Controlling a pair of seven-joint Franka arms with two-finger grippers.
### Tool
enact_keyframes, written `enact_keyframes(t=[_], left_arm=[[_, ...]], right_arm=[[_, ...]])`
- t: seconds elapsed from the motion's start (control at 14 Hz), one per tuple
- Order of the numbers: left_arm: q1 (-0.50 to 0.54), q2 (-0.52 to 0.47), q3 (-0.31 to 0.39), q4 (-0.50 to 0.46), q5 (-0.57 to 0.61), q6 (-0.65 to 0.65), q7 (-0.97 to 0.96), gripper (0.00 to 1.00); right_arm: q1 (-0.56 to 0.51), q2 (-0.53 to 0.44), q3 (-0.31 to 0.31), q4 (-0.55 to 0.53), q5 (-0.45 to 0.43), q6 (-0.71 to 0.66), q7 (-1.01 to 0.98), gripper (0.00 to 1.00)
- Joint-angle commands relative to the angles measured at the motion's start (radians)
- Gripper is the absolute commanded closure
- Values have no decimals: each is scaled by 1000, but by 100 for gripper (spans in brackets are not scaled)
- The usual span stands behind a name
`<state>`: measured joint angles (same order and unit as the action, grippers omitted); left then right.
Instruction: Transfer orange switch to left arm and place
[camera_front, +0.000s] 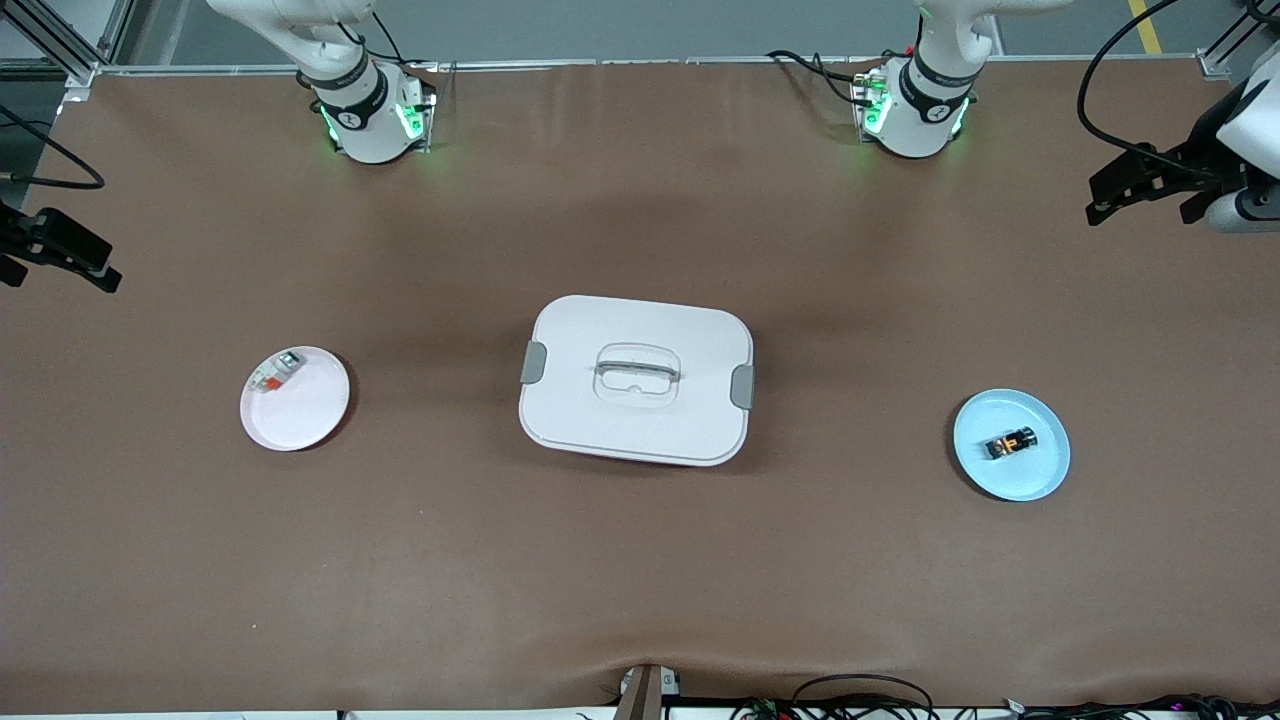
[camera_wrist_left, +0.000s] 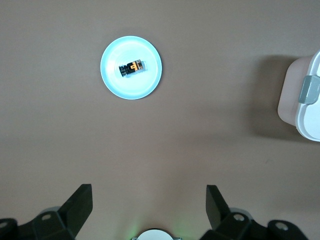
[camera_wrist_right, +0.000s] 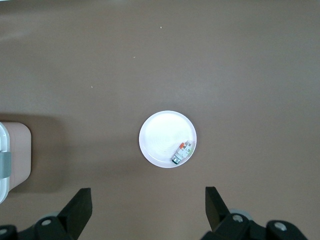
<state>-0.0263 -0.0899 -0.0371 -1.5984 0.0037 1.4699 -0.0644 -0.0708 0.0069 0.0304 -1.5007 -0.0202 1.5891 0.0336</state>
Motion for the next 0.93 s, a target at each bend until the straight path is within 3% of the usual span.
enact_keyframes(t=[0.0,0.85], left_arm=[[5,-10,-1,8,4,1,9,0],[-1,2,-1,29,35,1,37,0]], right_arm=[[0,10,3,23,-20,-17,-4,0],[3,10,3,25,-21,-17,-4,0]])
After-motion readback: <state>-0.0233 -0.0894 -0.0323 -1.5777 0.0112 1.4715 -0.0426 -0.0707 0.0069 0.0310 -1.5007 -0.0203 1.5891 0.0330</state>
